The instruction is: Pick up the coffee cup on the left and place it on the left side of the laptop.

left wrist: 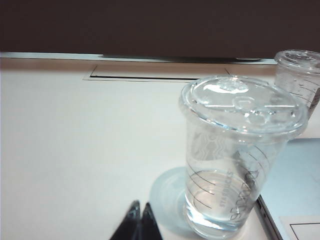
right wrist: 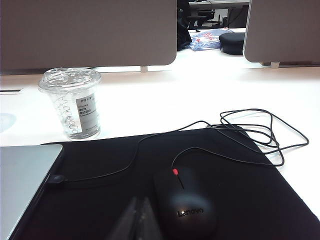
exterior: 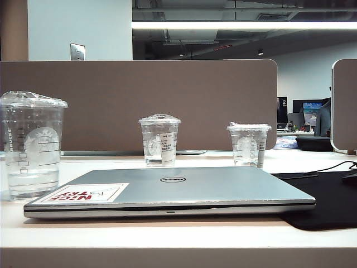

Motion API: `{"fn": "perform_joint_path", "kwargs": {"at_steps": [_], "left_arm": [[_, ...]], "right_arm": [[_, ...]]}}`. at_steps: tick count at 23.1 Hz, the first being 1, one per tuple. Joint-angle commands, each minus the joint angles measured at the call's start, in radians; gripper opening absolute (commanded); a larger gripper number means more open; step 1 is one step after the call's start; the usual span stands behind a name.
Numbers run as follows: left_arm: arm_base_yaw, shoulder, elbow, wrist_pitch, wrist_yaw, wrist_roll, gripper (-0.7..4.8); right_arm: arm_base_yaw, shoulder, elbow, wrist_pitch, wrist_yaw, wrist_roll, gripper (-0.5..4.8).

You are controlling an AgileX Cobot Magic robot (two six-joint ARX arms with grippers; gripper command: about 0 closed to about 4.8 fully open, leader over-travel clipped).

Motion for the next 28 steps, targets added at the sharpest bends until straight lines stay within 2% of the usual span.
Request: {"fn": "perform_joint_path", "kwargs": {"at_steps": [1, 28], "left_arm": [[0.001, 0.000, 0.003, 0.013, -0.004, 0.008, -0.05], [0.003, 0.000, 0.003, 0.057, 0.001, 0.015, -0.05]], "right_arm": [[0.000, -0.002, -0.004, 0.018, 0.001, 0.003, -0.04], [0.000, -0.002, -0.004, 0.018, 0.001, 0.003, -0.04]]}}
